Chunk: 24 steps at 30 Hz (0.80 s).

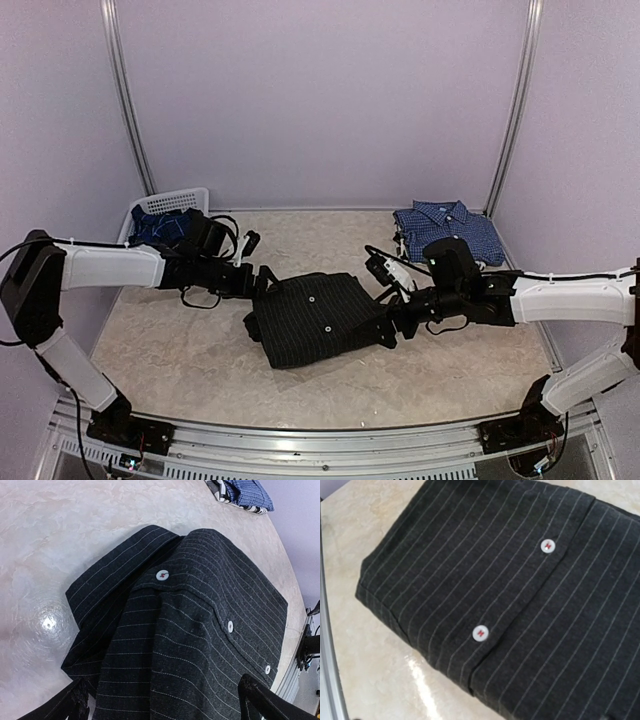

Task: Fold and stack the long sleeve shirts
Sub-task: Smooth out the square-folded shirt at the center of the board.

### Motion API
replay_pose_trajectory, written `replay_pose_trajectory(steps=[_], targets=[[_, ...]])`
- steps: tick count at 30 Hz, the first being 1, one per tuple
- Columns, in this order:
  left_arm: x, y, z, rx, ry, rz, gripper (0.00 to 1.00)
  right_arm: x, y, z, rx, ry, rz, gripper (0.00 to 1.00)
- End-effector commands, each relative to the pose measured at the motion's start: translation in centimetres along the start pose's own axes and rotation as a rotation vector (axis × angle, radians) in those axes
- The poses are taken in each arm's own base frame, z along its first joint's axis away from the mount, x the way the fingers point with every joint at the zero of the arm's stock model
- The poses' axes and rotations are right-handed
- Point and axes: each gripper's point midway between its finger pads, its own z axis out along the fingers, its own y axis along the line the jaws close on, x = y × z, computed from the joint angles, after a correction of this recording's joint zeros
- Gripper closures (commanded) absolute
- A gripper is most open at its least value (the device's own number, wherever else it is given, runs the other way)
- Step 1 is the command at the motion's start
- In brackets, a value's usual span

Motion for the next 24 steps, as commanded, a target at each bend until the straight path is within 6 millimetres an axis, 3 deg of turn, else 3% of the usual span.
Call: replay_pose_trajectory(steps=[1, 4, 11, 15, 21, 24], targets=[[1.5, -0.2, 1.5, -0.001, 0.023, 0.026, 0.03, -1.2, 0.6, -0.1, -0.020, -0.030, -0.003, 0.00], [2.7, -1.3, 2.3, 0.064, 0.055, 0.022, 0.12, -1.0, 0.6, 0.2, -0.025, -0.021, 0.004, 0.00], [3.9, -1.0, 3.1, 0.071, 0.091, 0.003, 0.34, -1.1, 0.7, 0.3, -0.031, -0.033, 0.003, 0.01], [3.1, -2.1, 2.5, 0.107, 0.071, 0.018, 0.52, -1.0, 0.6, 0.4, -0.028, -0.031, 0.005, 0.00], [1.3, -5.3, 0.9, 0.228, 0.049, 0.009, 0.94, -0.8, 0.5, 0.8, -0.034, -0.023, 0.008, 0.00], [0.8, -7.5, 0.3, 0.291, 0.055, -0.008, 1.00, -0.8, 0.3, 0.8, -0.024, -0.024, 0.009, 0.00]])
